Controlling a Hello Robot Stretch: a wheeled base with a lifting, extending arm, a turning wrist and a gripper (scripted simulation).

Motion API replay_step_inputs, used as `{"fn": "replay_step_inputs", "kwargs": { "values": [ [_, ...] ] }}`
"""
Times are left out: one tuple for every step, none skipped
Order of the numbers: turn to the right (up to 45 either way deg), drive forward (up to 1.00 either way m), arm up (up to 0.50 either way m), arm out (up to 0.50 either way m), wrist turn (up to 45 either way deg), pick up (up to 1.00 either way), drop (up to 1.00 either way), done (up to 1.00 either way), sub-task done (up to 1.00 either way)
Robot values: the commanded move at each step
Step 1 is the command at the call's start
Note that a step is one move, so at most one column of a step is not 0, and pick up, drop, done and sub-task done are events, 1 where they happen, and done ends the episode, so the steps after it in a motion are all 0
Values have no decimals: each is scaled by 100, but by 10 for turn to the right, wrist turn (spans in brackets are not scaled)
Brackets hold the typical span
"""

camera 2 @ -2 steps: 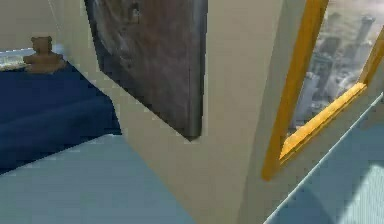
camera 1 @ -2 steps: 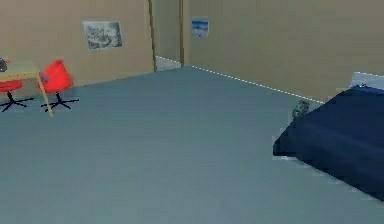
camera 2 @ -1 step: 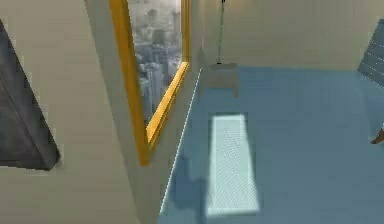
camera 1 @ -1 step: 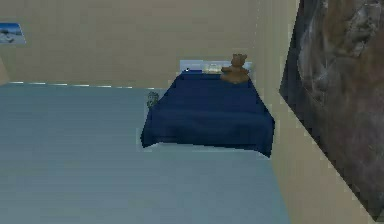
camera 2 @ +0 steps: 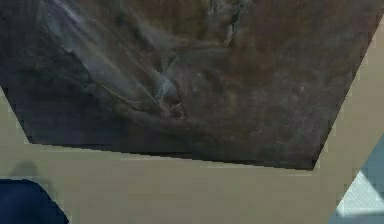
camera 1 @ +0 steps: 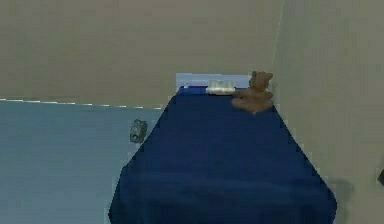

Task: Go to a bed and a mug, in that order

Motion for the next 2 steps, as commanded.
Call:
{"fn": "replay_step_inputs", "kwargs": {
  "values": [
    [0,25,0,0,0,0,0,0,0],
    [90,0,0,0,0,0,0,0,0]
  ]
}}
